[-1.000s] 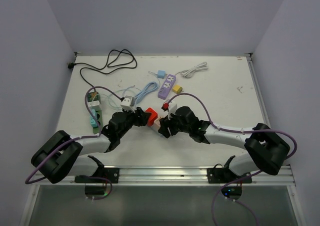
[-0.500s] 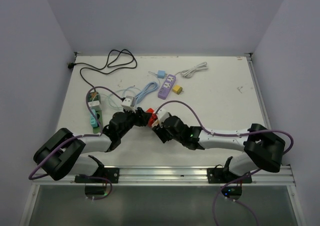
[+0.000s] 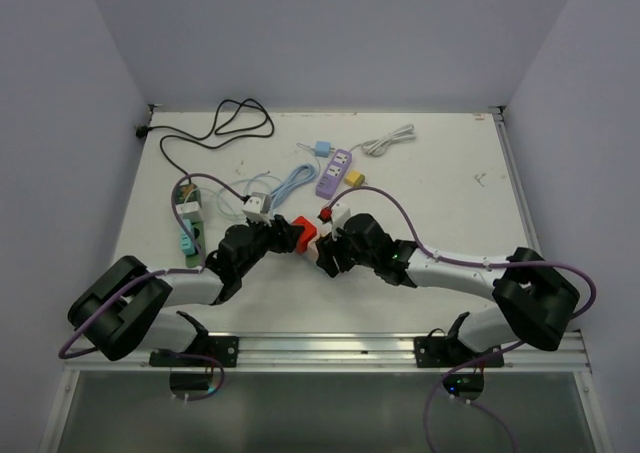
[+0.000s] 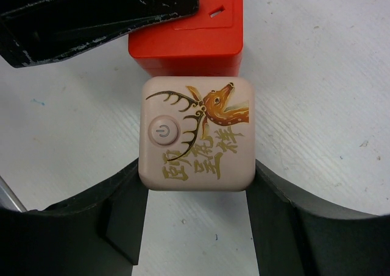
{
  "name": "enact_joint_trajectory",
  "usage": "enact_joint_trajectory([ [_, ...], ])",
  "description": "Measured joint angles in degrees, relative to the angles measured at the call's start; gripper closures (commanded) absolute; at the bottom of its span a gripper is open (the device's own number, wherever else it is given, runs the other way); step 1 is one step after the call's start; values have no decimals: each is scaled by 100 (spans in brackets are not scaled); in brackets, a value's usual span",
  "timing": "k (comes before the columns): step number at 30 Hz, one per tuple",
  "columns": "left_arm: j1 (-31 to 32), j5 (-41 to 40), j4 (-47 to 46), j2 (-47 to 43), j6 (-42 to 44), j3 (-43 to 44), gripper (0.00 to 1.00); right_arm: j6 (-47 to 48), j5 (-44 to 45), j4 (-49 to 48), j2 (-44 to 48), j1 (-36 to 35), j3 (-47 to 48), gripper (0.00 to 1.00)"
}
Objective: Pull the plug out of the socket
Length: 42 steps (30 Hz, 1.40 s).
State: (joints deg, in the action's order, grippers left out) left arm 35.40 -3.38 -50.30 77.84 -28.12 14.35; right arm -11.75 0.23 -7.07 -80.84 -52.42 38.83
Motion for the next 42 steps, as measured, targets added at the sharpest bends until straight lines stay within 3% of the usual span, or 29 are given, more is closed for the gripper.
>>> enact_joint_trajectory([
  [3, 0, 7, -2, 9, 0, 0, 41, 42, 59, 24, 0, -52, 2, 66],
  [13, 26, 85, -37, 122, -39, 28, 41, 470, 1711, 586, 2, -1088, 514, 67],
  [20, 26, 83, -37, 129, -42, 33, 41, 461, 1923, 695, 11, -1036, 656, 62],
  [25, 26, 83, -31, 129, -39, 33, 38, 247, 1606, 673, 431, -494, 337, 62],
  [32, 17, 13, 164, 109, -35, 125, 29, -203, 903, 573, 1362, 1010, -531, 56],
  [39, 13, 31, 1025, 55, 129, 621, 26, -946, -146, 269, 1130, 2625, -586, 54],
  [42, 11, 35, 1541, -7, 238, 876, 25, -1327, -726, 52, 610, 3239, -389, 53],
])
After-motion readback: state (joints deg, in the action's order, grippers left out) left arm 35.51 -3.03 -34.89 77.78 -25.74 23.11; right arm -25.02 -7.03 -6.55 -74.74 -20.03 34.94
